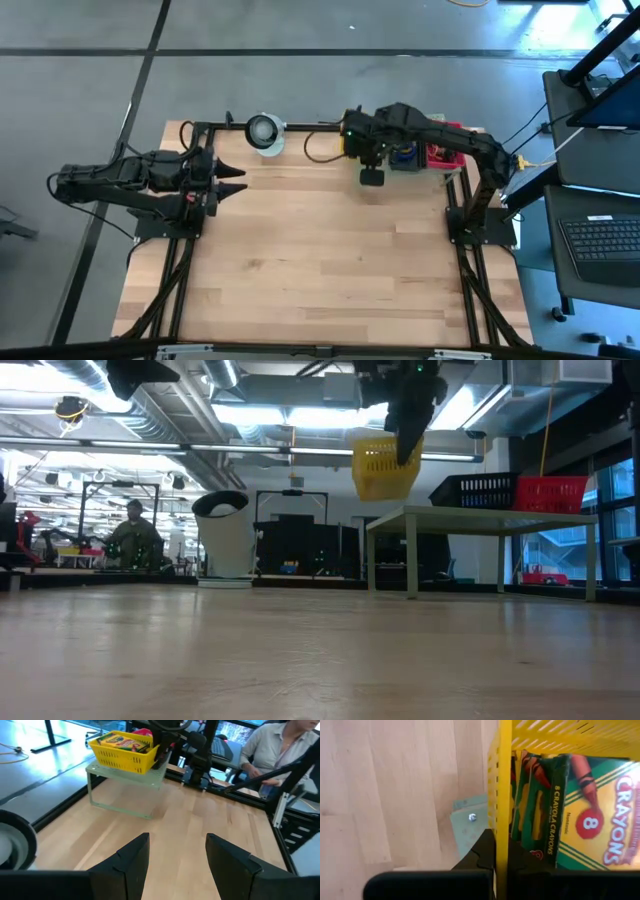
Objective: Pick & Place Office Desk Supplies
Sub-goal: Put the yellow bin filled with crayon boxes on the shelf
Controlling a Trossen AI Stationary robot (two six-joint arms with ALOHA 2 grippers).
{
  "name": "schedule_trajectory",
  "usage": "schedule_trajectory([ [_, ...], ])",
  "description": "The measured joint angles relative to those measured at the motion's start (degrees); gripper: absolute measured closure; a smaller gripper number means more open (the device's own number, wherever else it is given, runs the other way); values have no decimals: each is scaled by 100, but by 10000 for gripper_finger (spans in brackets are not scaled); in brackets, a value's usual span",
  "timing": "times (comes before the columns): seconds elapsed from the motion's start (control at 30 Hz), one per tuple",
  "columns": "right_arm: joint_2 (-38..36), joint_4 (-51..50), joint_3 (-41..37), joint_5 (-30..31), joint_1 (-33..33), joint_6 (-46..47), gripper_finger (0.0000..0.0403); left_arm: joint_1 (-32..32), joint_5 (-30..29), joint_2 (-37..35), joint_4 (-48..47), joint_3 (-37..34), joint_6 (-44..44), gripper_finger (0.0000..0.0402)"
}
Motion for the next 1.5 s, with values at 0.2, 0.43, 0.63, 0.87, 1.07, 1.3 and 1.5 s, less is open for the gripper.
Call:
schedule_trajectory([
  [0.2,0,-86,-2,-270,-352,-224,403,130,-26,0,0,0,-4,213],
  [0.43,2,-220,-2,-660,-557,-397,403,302,-28,0,0,0,-7,213],
  [0.63,5,-258,-4,-936,-651,-349,403,395,-28,0,2,0,-9,213],
  [0.87,7,-253,-50,-1142,-695,-358,403,407,-27,0,2,0,-11,213],
  [1.07,9,-224,-444,-1281,-738,-357,403,407,-26,0,2,0,-51,213],
  [1.3,4,-61,-706,-1321,-720,-334,403,407,-26,0,2,0,-113,213],
  [1.5,4,-322,-719,-1391,-720,-266,403,407,-27,0,4,0,-160,213],
])
